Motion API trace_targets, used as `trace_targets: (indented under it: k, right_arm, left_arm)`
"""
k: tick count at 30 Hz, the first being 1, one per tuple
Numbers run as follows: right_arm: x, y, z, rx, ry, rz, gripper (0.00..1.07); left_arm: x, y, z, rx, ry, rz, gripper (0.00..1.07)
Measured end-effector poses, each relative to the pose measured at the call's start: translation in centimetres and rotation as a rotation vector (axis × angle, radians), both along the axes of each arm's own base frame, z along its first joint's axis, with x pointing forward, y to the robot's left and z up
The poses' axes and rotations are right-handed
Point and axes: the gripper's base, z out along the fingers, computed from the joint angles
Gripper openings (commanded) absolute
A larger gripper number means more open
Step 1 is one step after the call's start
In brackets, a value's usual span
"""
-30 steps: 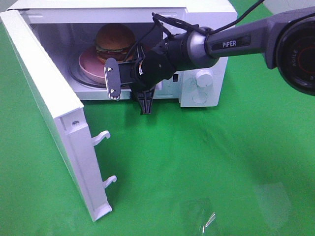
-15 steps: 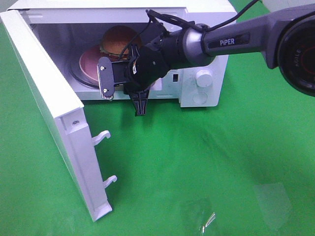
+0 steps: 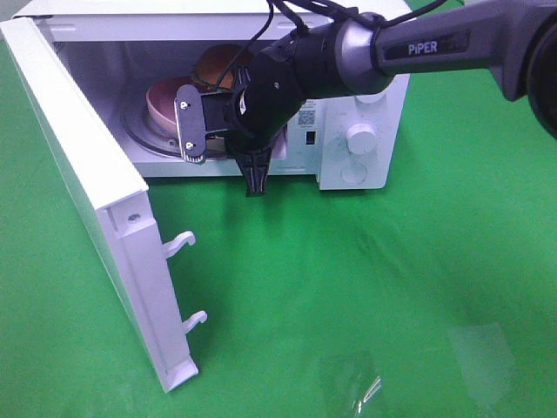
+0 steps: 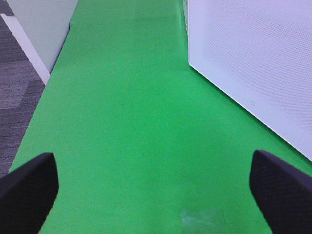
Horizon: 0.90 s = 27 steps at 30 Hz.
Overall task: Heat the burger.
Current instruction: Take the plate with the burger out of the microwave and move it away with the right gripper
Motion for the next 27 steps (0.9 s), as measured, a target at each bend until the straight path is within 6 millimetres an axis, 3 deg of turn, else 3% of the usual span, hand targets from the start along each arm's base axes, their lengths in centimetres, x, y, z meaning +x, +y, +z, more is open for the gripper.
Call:
trace_targets:
  k: [11, 27]
  right_arm:
    - [-3.0, -2.0, 0.4, -0.136, -0.03, 0.167, 0.0]
    - [-7.2, -4.5, 1.9, -0.102, -0.163, 0.273, 0.0]
  left_arm:
    - [0.0, 0.0, 0.0, 0.0, 0.0, 0.0, 1.0]
    - [0.0, 0.0, 0.0, 0.0, 0.0, 0.0, 1.0]
